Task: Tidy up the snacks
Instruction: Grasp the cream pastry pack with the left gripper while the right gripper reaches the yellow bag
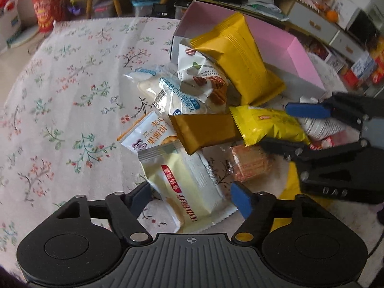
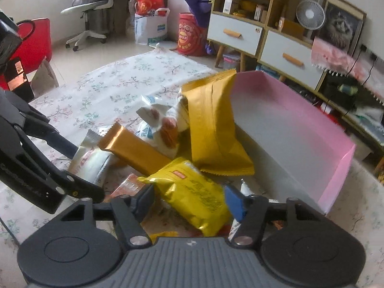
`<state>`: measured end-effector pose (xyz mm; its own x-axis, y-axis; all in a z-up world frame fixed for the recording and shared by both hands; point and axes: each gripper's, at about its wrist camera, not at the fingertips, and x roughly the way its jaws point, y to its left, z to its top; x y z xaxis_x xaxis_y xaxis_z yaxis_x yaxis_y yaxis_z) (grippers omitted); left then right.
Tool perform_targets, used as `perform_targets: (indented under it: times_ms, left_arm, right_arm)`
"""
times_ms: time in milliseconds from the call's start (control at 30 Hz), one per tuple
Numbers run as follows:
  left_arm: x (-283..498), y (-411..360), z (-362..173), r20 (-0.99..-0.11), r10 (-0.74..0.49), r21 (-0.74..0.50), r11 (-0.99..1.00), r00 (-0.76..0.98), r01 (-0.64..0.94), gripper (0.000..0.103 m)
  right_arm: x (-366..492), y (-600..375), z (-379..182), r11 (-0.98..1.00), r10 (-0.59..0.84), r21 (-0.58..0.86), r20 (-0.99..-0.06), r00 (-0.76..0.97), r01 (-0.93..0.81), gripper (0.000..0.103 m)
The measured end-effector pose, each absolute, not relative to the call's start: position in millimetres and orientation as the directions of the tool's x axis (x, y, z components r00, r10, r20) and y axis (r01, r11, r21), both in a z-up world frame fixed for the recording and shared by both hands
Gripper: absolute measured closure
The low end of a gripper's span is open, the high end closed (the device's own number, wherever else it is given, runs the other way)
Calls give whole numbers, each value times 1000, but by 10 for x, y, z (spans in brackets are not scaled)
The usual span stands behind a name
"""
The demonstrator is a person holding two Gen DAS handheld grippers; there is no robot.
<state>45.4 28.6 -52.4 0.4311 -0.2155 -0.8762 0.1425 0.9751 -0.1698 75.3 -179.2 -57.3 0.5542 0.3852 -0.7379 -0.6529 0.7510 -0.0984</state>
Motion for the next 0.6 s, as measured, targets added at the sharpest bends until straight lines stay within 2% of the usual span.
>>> perform_targets:
  times_ms: [100,233,433,533,600]
  left_arm:
    - [426,261,-529,-879,-187,-127,978,438,163,39]
    - [434,296,-546,-881,-134,-64,984,454,167,53]
    - [425,376,-547,-878,-119,-55,987,464,148,57]
    - [420,411,-544,-876,-118,-61,989,469,134,58]
    - [416,437,-540,-874,-122,-72,990,470,123,58]
  right_arm:
    - [732,-1775,-594,745,377,-127,-730,570,-655,63]
    - [668,-1708,-616,714,338,-215,-727,597,-666,65]
    - [579,-1582,-718,667,293,-325,-713,637,-670,65]
    - [574,-1557,-713,671,290,-332,-704,648,-662,68]
    - [559,-1550,-685,675,296,-330,-698,652,-660,78]
